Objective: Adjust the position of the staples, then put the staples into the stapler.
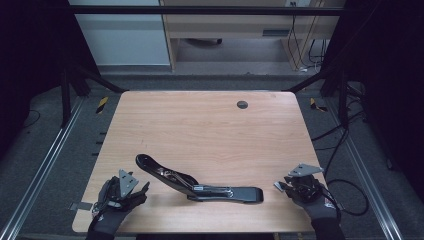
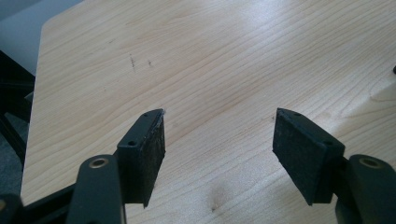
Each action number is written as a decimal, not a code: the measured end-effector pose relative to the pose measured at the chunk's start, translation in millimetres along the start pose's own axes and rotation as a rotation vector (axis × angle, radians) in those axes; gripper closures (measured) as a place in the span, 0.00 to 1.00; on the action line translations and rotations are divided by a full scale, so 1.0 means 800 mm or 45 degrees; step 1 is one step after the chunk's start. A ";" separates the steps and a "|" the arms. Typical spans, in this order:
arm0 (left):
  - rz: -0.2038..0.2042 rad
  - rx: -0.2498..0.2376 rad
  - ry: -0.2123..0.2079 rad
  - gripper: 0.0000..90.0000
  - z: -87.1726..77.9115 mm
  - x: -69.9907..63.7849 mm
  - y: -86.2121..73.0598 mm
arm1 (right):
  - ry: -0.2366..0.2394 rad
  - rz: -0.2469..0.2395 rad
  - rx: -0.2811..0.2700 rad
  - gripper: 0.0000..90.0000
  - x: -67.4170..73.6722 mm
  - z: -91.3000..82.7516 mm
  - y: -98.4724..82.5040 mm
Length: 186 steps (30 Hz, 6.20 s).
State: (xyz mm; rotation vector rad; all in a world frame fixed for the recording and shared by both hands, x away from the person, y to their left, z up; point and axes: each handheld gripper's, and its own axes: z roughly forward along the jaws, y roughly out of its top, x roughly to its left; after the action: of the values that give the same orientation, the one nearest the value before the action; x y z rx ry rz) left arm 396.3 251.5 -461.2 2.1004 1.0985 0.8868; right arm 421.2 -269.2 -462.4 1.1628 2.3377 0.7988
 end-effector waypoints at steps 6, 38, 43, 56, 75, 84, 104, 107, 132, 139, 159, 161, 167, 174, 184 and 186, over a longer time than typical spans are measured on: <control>0.000 0.001 0.001 0.38 0.000 0.000 0.000 | -0.009 0.023 -0.020 0.78 -0.002 -0.009 -0.005; 0.000 0.011 -0.004 0.37 0.002 0.001 0.000 | 0.093 -0.082 0.139 0.81 0.004 0.019 0.026; 0.001 0.013 -0.005 0.37 0.002 0.001 0.000 | 0.083 -0.067 0.160 0.80 0.004 0.024 0.025; 0.002 0.019 -0.007 0.37 0.003 0.001 0.000 | 0.096 -0.010 0.197 0.83 -0.003 0.033 0.017; 0.002 0.025 -0.010 0.37 0.003 0.001 0.000 | 0.097 -0.006 0.192 0.87 -0.003 0.030 0.019; 0.002 0.027 -0.011 0.37 0.004 0.001 0.000 | 0.146 -0.095 0.119 0.87 -0.002 0.016 0.027; -0.004 0.026 -0.008 0.37 0.005 0.003 0.000 | 0.315 -0.310 0.000 0.87 0.020 0.003 0.062; -0.003 0.027 -0.011 0.37 0.005 0.003 0.000 | 0.343 -0.334 -0.019 0.87 0.023 0.001 0.072; -0.002 0.033 -0.022 0.37 0.006 0.004 -0.001 | 0.460 -0.491 -0.061 0.87 0.039 -0.009 0.123; 0.001 0.032 -0.023 0.37 0.006 0.004 -0.001 | 0.477 -0.513 -0.065 0.87 0.041 -0.010 0.132; 0.001 0.036 -0.025 0.37 0.008 0.003 0.000 | 0.561 -0.612 -0.080 0.87 0.060 -0.010 0.153; -0.001 0.036 -0.028 0.37 0.007 0.003 0.000 | 0.571 -0.619 -0.081 0.87 0.063 -0.009 0.156; -0.003 0.036 -0.029 0.37 0.007 0.003 -0.001 | 0.606 -0.664 -0.084 0.87 0.076 -0.004 0.168; -0.003 0.038 -0.028 0.37 0.007 0.003 -0.001 | 0.638 -0.693 -0.090 0.87 0.087 -0.001 0.177; 0.001 0.043 -0.027 0.37 0.008 0.003 -0.001 | 0.670 -0.729 -0.059 0.87 0.098 0.011 0.182; 0.001 0.043 -0.027 0.37 0.008 0.003 -0.001 | 0.677 -0.734 -0.058 0.87 0.100 0.013 0.183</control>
State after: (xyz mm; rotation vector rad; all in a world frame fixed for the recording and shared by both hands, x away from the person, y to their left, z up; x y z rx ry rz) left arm 401.7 252.4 -464.8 2.1331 1.1090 0.8501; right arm 466.7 -129.1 -383.4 0.2152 2.8372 1.0092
